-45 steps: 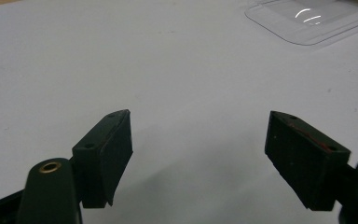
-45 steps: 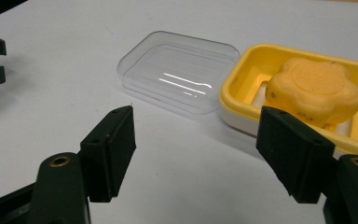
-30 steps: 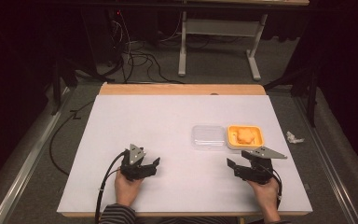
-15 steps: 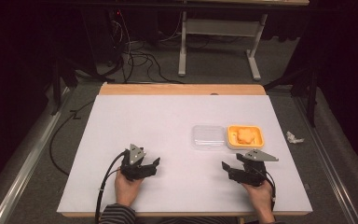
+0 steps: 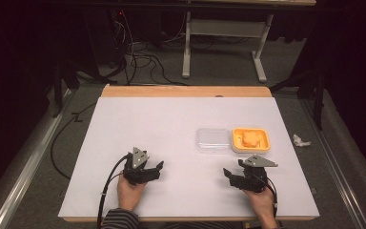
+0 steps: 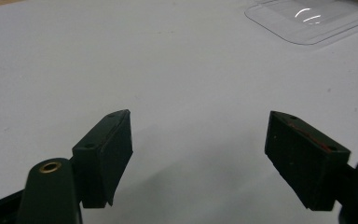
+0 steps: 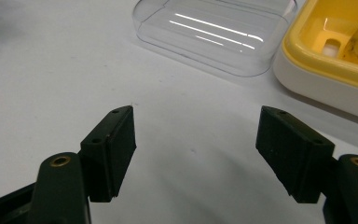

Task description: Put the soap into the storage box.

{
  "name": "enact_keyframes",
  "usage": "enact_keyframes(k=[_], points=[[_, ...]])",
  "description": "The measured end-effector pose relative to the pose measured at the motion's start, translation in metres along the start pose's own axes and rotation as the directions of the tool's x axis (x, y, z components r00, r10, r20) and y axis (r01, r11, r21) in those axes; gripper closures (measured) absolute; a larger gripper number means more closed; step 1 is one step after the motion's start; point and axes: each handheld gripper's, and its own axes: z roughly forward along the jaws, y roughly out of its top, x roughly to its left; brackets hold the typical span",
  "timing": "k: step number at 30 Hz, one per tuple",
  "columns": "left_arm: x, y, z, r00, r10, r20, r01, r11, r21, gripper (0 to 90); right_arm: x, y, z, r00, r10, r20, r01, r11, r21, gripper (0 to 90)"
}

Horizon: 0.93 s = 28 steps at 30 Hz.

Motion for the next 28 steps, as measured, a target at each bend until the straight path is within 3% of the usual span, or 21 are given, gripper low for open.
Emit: enact_keyframes(k=[18,24,28], points=[[0.0,-0.0001,-0.0002,1.0,0.001,-0.002,-0.001,1.0,0.0,23.9,0.0043,-0.0052,0.0051,0.9998,-0.01,0.015,0.01,1.0,0.014,28.7],[-0.0005,-0.0001,-0.0001,1.0,-0.004,-0.001,0.004,1.0,-0.004,23.9,0.0088,-0.0053,0.0065,0.9975,-0.052,0.049,0.051,0.998,0.026,28.8],[-0.0003,-0.0002,-0.0002,1.0,-0.001,-0.002,0.001,1.0,-0.003,23.8,0.0084,-0.0053,0.0067,0.998,-0.045,0.044,0.044,0.999,0.029,28.7]])
